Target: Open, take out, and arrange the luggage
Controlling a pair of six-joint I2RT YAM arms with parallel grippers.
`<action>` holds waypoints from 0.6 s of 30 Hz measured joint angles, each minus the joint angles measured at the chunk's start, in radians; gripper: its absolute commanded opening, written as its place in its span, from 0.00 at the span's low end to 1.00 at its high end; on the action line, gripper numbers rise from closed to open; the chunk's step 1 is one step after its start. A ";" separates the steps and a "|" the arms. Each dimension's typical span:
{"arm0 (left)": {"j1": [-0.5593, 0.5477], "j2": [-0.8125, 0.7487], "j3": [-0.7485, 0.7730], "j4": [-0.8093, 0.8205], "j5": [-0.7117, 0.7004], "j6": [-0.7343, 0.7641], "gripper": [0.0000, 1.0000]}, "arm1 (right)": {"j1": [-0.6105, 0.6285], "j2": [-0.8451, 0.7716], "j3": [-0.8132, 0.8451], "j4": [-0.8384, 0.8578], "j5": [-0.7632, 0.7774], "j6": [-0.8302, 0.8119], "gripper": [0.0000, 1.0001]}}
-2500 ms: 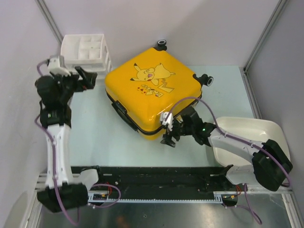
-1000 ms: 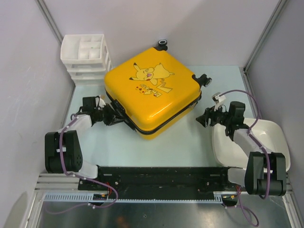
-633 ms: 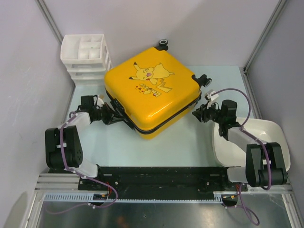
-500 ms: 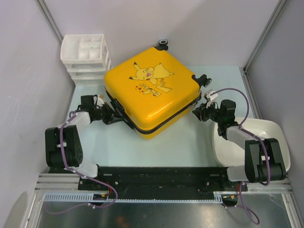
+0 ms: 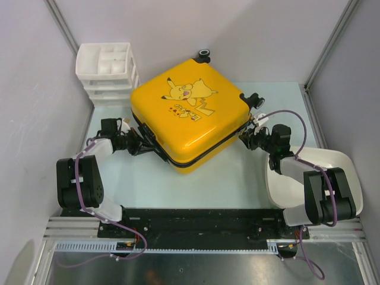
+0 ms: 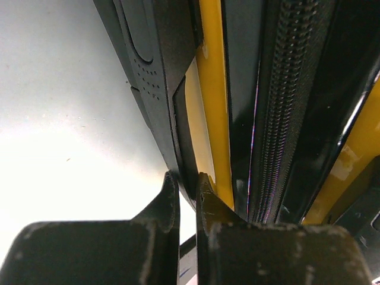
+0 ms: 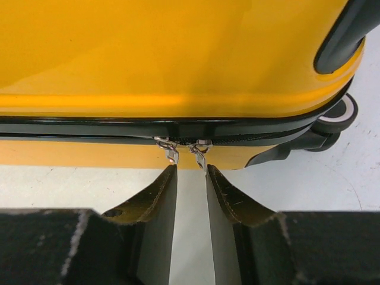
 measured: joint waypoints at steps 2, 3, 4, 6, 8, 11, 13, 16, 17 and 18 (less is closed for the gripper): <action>0.000 0.001 0.000 0.000 0.000 0.000 0.00 | 0.006 0.011 0.001 0.001 0.003 -0.011 0.29; 0.000 0.002 0.001 0.000 0.000 0.000 0.00 | 0.010 0.019 0.002 0.000 0.006 -0.018 0.29; 0.000 0.002 0.001 0.000 0.000 0.000 0.00 | 0.013 0.027 0.003 0.000 0.008 -0.023 0.29; 0.000 0.003 0.002 -0.001 0.001 0.000 0.00 | 0.019 0.041 0.007 0.000 0.014 -0.036 0.29; 0.002 0.005 0.002 -0.001 0.005 0.000 0.00 | 0.024 0.053 0.010 0.000 0.018 -0.045 0.29; 0.003 0.006 0.002 -0.001 0.007 0.000 0.00 | 0.026 0.063 0.011 0.000 0.024 -0.053 0.29; 0.005 0.007 0.002 0.000 0.009 0.000 0.00 | 0.026 0.064 0.011 0.000 0.024 -0.060 0.28; 0.008 0.012 0.003 0.000 0.017 0.000 0.00 | 0.026 0.066 0.012 0.012 0.024 -0.066 0.26; 0.009 0.013 0.003 0.000 0.020 0.000 0.00 | 0.026 0.067 0.012 0.018 0.024 -0.067 0.25; 0.010 0.013 0.003 0.000 0.020 0.001 0.00 | 0.026 0.069 0.012 0.027 0.024 -0.067 0.22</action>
